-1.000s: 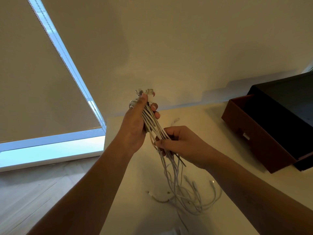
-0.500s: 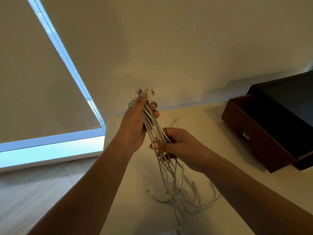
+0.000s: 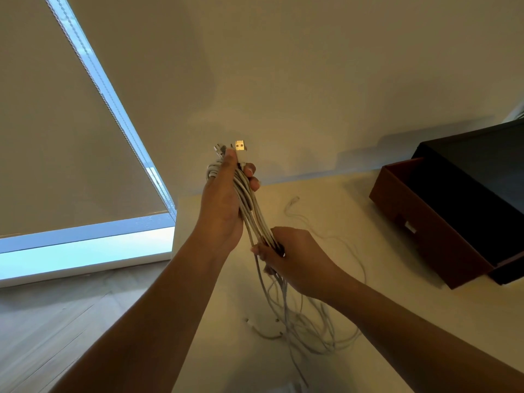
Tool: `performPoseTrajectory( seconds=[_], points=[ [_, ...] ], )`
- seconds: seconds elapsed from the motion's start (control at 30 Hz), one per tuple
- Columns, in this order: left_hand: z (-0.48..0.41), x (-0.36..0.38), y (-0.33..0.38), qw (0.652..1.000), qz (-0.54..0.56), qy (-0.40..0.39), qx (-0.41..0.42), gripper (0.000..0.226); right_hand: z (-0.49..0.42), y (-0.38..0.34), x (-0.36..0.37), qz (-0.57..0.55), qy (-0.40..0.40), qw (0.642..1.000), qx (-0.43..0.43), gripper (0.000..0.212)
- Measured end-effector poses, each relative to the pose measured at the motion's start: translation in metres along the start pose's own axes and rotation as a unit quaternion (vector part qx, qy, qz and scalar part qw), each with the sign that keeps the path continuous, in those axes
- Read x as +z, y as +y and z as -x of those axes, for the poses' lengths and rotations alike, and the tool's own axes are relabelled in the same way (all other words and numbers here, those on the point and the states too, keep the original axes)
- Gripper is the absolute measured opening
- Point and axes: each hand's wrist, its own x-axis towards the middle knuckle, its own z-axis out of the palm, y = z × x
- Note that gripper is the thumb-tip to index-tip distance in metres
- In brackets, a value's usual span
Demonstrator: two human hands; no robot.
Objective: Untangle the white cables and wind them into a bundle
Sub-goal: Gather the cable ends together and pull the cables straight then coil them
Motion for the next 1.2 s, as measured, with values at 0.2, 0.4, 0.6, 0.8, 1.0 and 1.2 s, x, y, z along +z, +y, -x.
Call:
performPoseTrajectory(
  seconds=[0.2, 0.4, 0.6, 0.8, 1.0, 1.2],
  points=[
    [0.000, 0.009, 0.014, 0.999, 0.021, -0.030, 0.001, 0.041, 0.002, 0.007, 0.005, -0.106, -0.093, 0.990, -0.011, 0.017],
    [0.004, 0.005, 0.011, 0.997, 0.010, -0.071, -0.032, 0.039, -0.009, -0.001, -0.002, -0.110, -0.078, 0.988, -0.069, 0.026],
    [0.004, -0.002, 0.014, 0.988, 0.033, -0.112, -0.098, 0.038, -0.003, 0.010, 0.011, -0.177, -0.096, 0.979, -0.041, 0.037],
    [0.005, -0.009, 0.016, 0.971, 0.073, -0.163, -0.158, 0.043, -0.006, 0.027, 0.009, -0.111, -0.073, 0.991, -0.025, 0.039],
    [0.010, -0.018, 0.013, 0.951, 0.073, -0.248, -0.170, 0.031, -0.016, 0.041, -0.004, -0.083, -0.129, 0.988, -0.016, 0.036],
    [0.009, -0.039, 0.023, 0.896, 0.083, -0.373, -0.227, 0.030, -0.017, 0.046, -0.028, -0.110, -0.213, 0.970, -0.050, 0.032]
  ],
)
